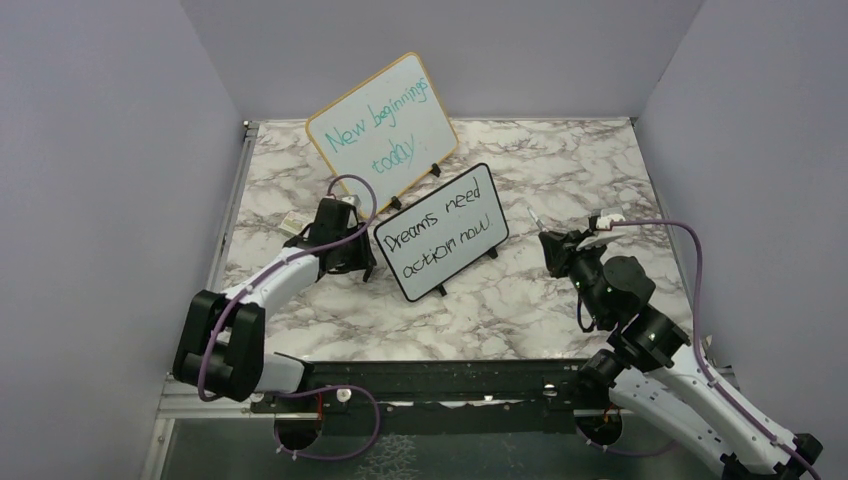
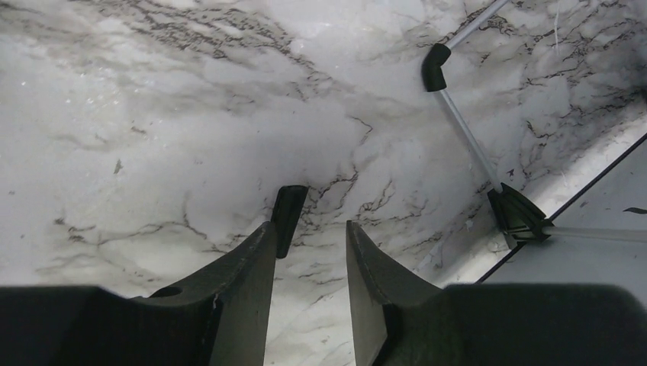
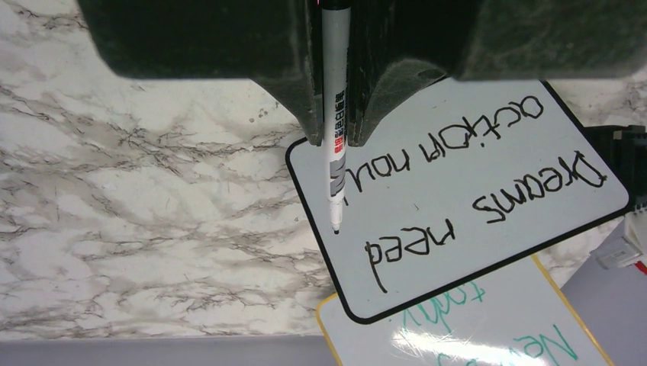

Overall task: Write a sentence on the whiteboard
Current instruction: Close the whiteboard marker at the center of the board.

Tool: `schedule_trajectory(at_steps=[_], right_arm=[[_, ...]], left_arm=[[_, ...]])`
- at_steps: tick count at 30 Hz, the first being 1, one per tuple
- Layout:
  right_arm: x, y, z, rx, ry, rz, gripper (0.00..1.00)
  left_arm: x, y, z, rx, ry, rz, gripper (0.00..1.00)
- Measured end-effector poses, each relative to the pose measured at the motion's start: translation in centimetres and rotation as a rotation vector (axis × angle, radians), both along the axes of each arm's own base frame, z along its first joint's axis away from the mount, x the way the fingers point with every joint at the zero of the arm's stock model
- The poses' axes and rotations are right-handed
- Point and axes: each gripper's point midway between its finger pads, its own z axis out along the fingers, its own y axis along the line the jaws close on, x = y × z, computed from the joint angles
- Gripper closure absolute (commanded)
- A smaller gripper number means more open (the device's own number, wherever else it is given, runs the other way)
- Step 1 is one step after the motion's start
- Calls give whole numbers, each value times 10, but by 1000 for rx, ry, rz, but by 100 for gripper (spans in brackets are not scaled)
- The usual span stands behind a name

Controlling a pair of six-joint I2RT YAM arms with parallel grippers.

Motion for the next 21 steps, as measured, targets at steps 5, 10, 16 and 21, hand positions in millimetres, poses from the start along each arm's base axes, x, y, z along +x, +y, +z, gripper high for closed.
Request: schedule_trajectory(at_steps=[5,10,16,21], right_arm=[[0,1,-1,-3,3,1,100],[1,1,-1,-3,3,1,100],[1,1,-2,-5,6,1,100],[2,1,-3,-8,10,0,100]], left_arm=[[10,-6,-7,55,11,-23,64],[14,-4,-18,93,34,-22,65],[8,-8,-32,117,79,-46,66],[9,-9,-35,132,87,-48,81]])
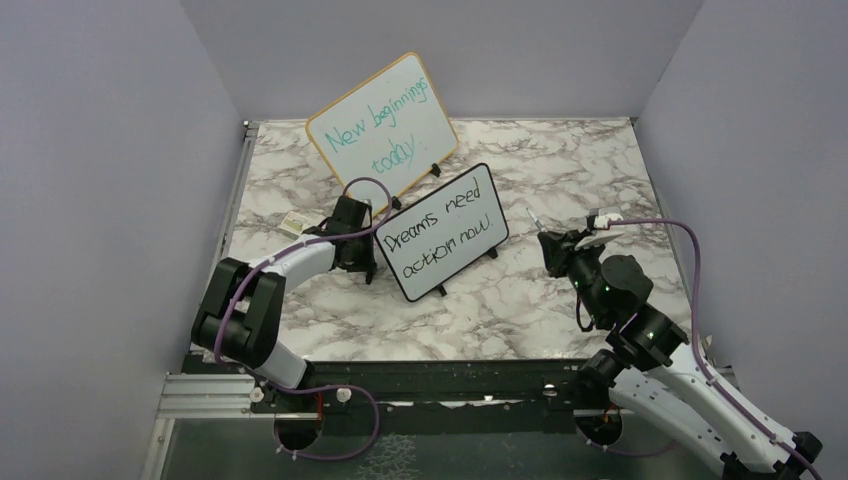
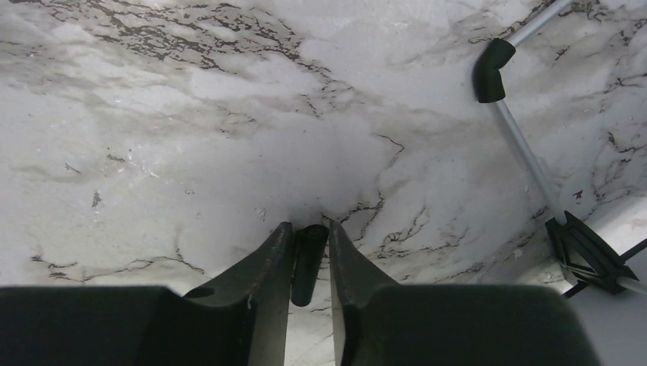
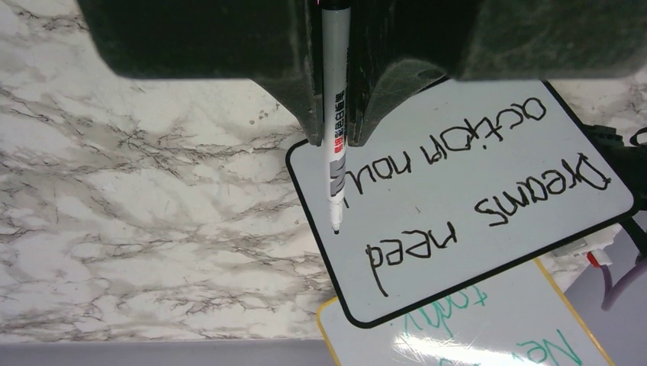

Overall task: Write a sentence on the whiteboard
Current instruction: Close the whiteboard marker at the center of the board.

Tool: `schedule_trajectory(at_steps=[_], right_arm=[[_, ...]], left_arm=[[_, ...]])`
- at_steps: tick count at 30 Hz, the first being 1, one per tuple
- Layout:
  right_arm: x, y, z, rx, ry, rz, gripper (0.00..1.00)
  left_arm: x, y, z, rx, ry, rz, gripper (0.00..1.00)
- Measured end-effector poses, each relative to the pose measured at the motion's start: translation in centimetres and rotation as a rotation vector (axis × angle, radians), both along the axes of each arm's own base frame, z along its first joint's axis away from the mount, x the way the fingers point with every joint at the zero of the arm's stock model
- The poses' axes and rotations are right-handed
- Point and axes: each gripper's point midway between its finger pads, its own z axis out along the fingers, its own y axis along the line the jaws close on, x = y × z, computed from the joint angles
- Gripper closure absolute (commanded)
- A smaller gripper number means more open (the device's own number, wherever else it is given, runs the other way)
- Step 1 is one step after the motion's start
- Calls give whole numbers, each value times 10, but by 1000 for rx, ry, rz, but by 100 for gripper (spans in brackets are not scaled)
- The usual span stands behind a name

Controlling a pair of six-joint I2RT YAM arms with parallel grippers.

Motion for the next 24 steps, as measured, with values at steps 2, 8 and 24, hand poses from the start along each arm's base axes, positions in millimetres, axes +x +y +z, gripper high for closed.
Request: schedule_trajectory(at_steps=[2,8,24], right_arm=[[0,0,0,0,0,0,100],[0,0,0,0,0,0,100],[1,1,-2,-6,7,0,100]], left_arm=[[0,2,-1,12,5,7,82],[2,5,-2,42,-3,25,75],[-15,27,-4,156,20,64,73]])
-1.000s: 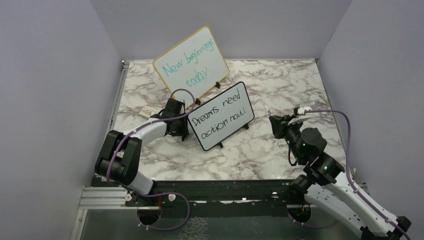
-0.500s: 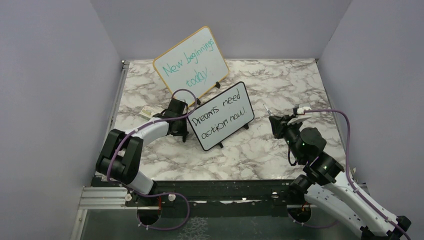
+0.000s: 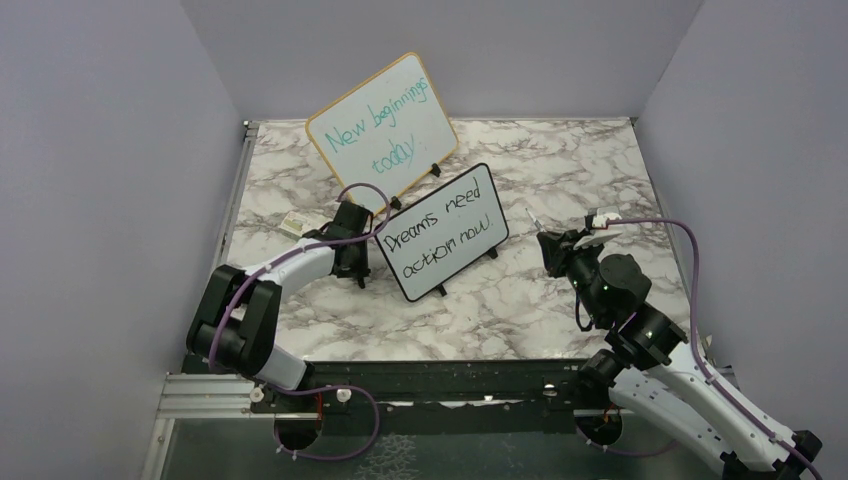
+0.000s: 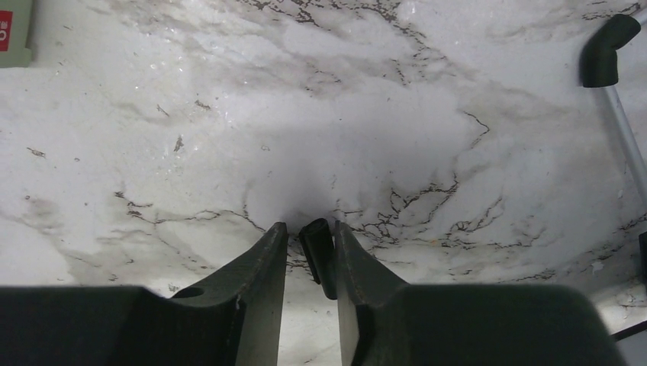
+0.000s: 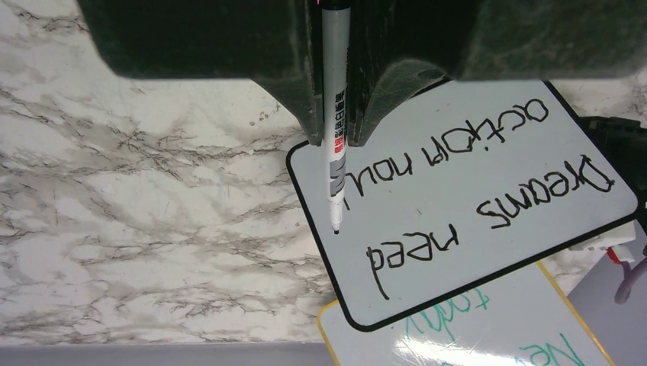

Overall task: Write a sentence on the whiteboard
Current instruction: Close the whiteboard marker at the center of the board.

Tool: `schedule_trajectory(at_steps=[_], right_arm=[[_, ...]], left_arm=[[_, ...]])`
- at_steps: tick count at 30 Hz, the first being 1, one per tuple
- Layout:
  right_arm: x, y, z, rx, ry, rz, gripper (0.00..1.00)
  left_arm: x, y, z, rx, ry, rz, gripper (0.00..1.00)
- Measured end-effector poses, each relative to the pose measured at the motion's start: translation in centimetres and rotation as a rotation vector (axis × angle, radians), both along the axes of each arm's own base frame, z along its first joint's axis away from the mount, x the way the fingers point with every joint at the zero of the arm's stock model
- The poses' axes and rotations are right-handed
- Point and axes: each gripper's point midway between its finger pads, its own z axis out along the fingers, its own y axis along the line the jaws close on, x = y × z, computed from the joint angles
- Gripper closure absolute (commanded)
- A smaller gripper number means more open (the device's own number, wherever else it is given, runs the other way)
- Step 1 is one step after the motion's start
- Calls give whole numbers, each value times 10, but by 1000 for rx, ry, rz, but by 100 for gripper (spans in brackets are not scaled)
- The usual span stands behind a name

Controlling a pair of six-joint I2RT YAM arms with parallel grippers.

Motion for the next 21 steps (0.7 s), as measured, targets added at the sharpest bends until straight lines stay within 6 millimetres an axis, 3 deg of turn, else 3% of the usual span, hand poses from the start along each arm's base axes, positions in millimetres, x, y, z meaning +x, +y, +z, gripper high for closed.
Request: schedule_trajectory(at_steps=[14,21], right_arm=[[0,1,0,1,0,5,100],[-1,2,0,2,-1,11,100]], left_arm=[[-13,2,0,-17,8,40,72],[-14,3,-1,-21,9,60,86]])
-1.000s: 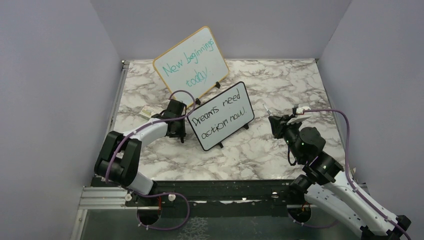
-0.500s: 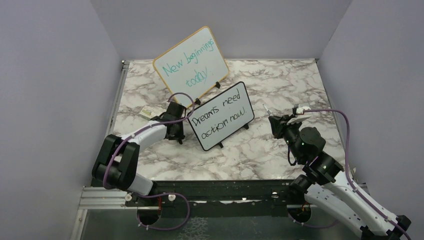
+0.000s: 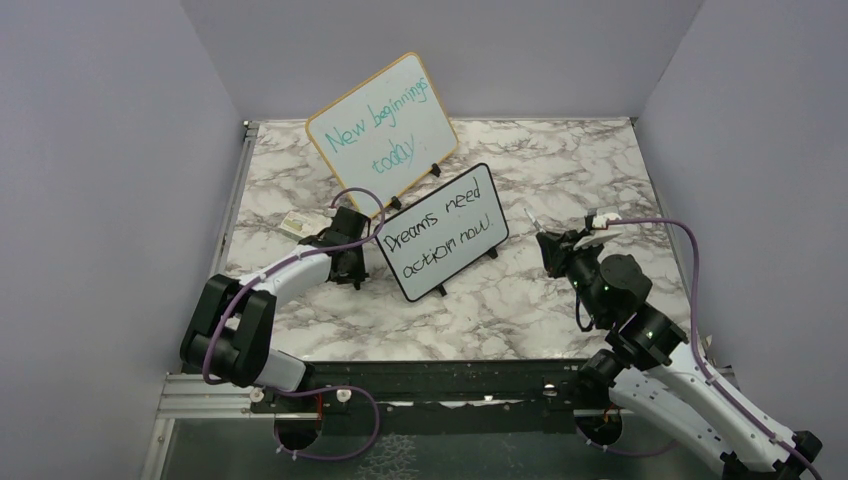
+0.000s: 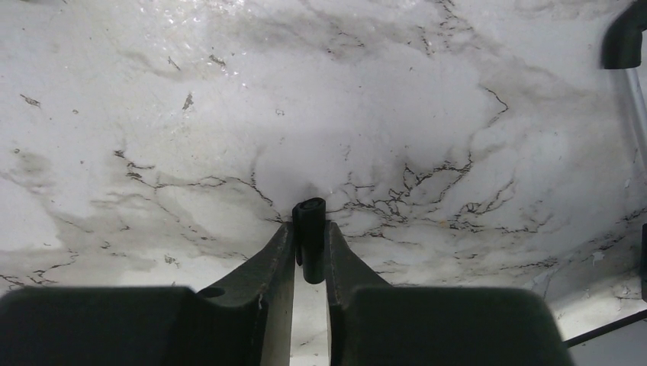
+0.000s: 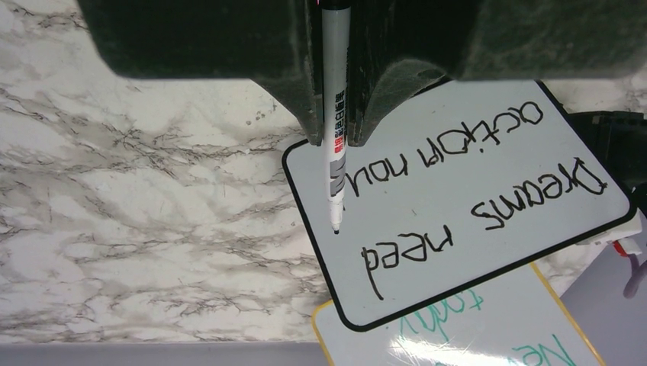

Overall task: Write a sentence on the whiteboard
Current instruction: Close the whiteboard marker at the center of the board.

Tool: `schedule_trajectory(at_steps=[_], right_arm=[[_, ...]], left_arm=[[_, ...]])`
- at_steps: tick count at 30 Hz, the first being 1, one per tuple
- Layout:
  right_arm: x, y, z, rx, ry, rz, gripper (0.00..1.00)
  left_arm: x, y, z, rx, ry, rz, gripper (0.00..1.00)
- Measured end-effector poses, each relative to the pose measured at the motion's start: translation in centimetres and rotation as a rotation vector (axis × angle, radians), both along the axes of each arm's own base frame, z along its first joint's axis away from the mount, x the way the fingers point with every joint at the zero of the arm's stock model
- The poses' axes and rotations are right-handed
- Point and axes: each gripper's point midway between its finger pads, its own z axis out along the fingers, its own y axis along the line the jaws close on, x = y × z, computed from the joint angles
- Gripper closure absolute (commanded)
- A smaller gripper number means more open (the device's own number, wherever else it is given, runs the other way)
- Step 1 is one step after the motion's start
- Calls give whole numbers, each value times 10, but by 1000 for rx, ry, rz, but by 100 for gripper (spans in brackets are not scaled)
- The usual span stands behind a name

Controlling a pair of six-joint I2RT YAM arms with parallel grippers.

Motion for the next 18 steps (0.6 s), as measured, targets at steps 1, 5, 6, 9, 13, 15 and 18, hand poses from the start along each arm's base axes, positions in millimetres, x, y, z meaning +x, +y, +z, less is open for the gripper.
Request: schedule_trajectory(at_steps=[1,5,6,9,13,15,18], right_arm=[[0,0,0,1,-1,2,100],[-1,4,0,2,0,22,100],[-2,5,-1,0,3,31,100],[-2,13,-4,-15,13,72,100],[-2,30,-9,-39,15,160,100],[-3,40,-10,-50,12,215,99],[-5,56,-11,-57,4,296,100]], left_arm=[[0,1,0,2,-1,3,89],[1,1,1,4,-6,15,96],[1,2,1,4,-8,18,99],[-1,3,4,0,-23,29,100],[-5,8,27,-35,-122,58,100],[-2,7,44,-67,-190,71,100],[3,5,74,-125,-301,85,100]])
